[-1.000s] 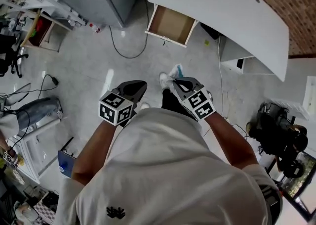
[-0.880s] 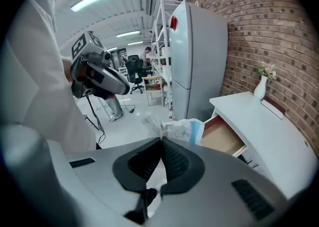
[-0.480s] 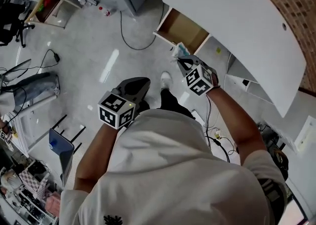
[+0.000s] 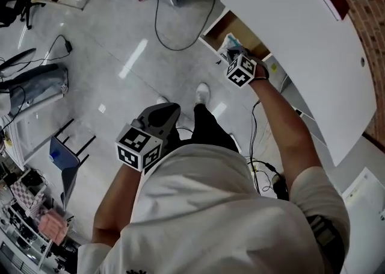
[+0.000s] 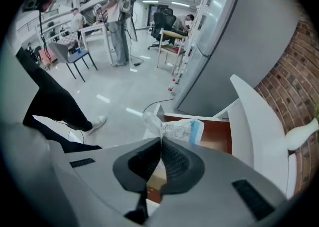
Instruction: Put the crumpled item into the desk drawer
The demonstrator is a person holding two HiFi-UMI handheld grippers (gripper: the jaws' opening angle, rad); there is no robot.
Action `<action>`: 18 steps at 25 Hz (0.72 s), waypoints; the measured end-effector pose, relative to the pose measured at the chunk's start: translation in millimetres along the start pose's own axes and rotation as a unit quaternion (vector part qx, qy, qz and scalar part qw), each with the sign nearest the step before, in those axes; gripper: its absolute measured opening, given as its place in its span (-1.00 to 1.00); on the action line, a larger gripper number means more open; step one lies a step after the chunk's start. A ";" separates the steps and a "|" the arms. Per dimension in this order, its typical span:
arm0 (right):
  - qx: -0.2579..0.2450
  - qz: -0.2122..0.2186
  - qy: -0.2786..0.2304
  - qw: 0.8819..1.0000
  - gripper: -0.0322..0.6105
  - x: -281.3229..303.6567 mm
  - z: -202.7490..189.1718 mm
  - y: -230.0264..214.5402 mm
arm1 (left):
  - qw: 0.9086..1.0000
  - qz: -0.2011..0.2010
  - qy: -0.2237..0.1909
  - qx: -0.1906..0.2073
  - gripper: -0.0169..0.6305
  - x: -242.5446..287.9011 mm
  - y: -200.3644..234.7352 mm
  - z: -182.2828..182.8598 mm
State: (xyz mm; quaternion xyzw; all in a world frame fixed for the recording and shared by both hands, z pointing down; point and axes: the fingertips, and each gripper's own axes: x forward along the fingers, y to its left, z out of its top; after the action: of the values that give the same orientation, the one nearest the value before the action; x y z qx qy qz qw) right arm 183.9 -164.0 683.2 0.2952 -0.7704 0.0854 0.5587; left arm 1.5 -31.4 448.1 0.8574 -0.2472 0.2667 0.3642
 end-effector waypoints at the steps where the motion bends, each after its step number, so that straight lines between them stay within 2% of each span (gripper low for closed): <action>1: -0.006 0.001 0.009 1.000 -0.81 13.0 -4.2 -5.2 | 1.000 0.003 0.000 -0.008 -0.85 2.7 2.7 -1.7; 10: -0.032 0.005 0.066 0.997 -0.81 107.8 -22.5 -45.1 | 0.999 0.020 0.015 -0.048 -0.85 21.5 30.1 -15.4; 18: -0.070 0.010 0.089 0.994 -0.81 175.2 -27.1 -55.3 | 0.996 0.035 0.023 -0.080 -0.85 40.3 54.4 -35.0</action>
State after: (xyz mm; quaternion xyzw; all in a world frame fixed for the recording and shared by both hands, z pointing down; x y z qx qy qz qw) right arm 201.0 -259.3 841.7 0.2384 -0.7248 0.0628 0.6433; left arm -12.2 -47.4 521.4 0.8100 -0.2888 0.2787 0.4275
